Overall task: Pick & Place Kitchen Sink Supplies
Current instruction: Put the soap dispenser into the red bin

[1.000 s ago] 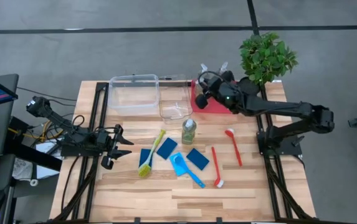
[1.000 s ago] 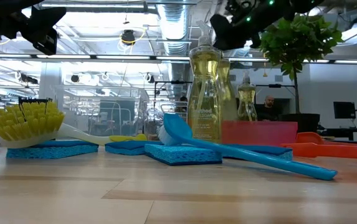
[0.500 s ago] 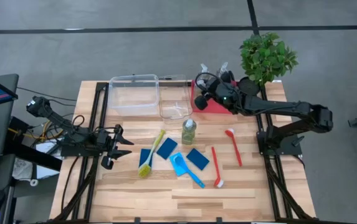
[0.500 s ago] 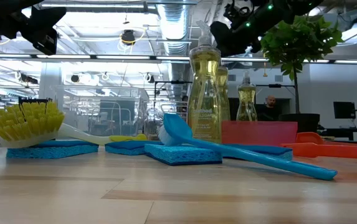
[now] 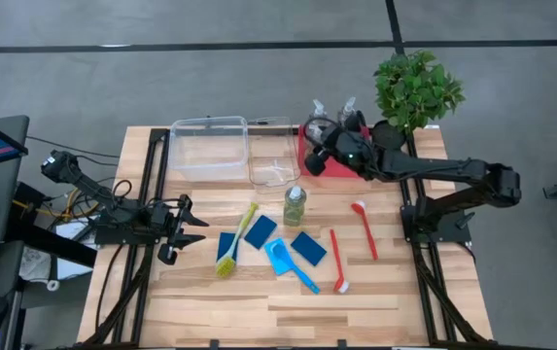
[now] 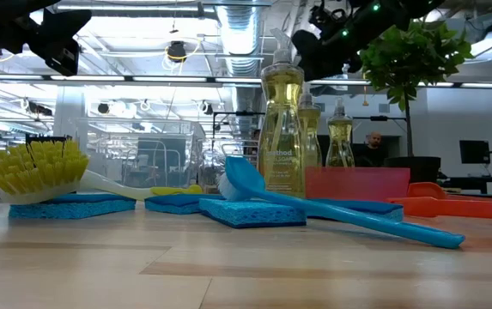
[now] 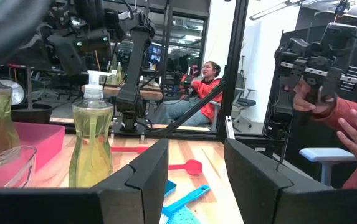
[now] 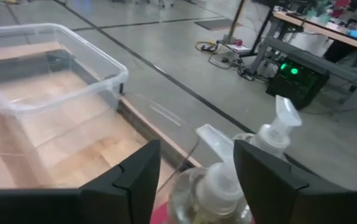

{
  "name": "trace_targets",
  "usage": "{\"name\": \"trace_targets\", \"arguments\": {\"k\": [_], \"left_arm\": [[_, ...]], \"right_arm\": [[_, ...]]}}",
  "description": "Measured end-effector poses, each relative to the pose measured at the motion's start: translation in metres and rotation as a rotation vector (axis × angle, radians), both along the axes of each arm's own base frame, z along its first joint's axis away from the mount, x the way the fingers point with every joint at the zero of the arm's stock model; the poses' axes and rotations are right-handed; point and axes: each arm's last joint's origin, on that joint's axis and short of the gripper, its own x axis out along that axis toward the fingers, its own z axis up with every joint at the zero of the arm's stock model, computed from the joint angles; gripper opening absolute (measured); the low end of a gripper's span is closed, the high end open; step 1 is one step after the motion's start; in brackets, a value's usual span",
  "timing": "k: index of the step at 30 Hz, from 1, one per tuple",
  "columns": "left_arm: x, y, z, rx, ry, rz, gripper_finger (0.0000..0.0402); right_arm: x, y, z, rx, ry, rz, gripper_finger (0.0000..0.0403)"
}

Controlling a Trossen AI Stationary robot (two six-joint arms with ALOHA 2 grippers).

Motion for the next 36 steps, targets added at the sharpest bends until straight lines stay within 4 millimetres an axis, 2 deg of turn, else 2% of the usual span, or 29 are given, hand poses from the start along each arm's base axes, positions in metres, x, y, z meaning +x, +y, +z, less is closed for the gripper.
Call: {"name": "trace_targets", "arguments": {"k": [4,9,14,20,23,27,36], "left_arm": [[0.000,0.000,0.000,0.000,0.000,0.000,0.0158],[0.000,0.000,0.000,0.000,0.000,0.000,0.0158],[0.000,0.000,0.000,0.000,0.000,0.000,0.0158],[0.000,0.000,0.000,0.000,0.000,0.000,0.0158],[0.000,0.000,0.000,0.000,0.000,0.000,0.0158],[0.000,0.000,0.000,0.000,0.000,-0.001,0.0158],[0.000,0.000,0.000,0.000,0.000,0.000,0.0158]], "right_arm": [[0.003,0.011,-0.001,0.002,0.010,0.044,0.0205],[0.000,0.026,-0.001,0.005,0.053,0.101,0.0197],[-0.012,0.042,0.004,0.016,0.079,0.155,0.0184],[-0.030,0.067,0.020,0.026,-0.008,0.254,0.0176],[-0.039,0.081,0.020,0.033,-0.056,0.313,0.0176],[-0.052,0.098,0.011,0.026,-0.121,0.347,0.0180],[-0.067,0.121,-0.024,0.009,-0.268,0.394,0.0181]]}}
